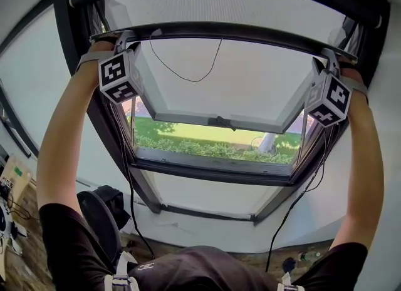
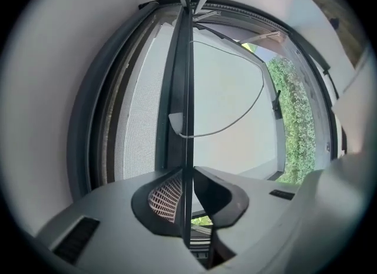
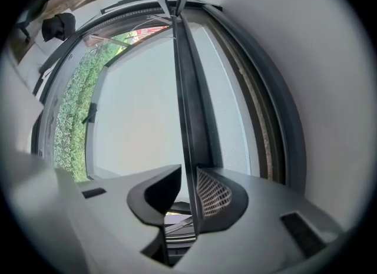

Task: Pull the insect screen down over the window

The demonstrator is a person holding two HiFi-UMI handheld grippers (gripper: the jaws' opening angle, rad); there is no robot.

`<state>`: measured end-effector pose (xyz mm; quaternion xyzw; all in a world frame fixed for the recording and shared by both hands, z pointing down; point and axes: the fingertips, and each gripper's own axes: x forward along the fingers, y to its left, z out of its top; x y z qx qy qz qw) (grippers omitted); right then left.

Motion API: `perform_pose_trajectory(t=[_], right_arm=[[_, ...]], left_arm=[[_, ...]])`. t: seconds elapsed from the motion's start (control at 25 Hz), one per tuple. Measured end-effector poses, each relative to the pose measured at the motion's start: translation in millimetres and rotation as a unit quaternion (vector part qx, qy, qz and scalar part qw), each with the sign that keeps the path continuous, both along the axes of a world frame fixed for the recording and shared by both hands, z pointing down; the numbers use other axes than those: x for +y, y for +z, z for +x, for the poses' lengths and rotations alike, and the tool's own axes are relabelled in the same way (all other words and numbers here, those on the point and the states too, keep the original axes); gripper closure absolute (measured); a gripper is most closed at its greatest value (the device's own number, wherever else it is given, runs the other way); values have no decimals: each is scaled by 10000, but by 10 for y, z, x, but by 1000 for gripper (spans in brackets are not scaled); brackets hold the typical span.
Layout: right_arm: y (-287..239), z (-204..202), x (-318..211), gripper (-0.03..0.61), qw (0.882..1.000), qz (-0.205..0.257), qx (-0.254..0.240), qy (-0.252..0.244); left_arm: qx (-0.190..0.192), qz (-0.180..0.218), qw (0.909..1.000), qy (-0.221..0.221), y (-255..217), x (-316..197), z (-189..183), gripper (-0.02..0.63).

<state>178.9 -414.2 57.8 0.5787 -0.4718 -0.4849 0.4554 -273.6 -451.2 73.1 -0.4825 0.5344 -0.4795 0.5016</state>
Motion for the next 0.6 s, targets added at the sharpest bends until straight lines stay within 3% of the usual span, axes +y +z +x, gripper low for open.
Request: perform_pose_trajectory(t=[0.2,0.44,0.6], right_arm=[[362,12,23,491,9994,-253,223,97],[740,32,47,488,9975,-710,29,18],[1033,60,35,483,9952,-961,148,125]], left_arm=[[-115,-140,9998,-1,356,17,-6,546],[-126,-479,9988,55,725,44,42,549],[-160,-690,9975,26,1009,41,16,538]])
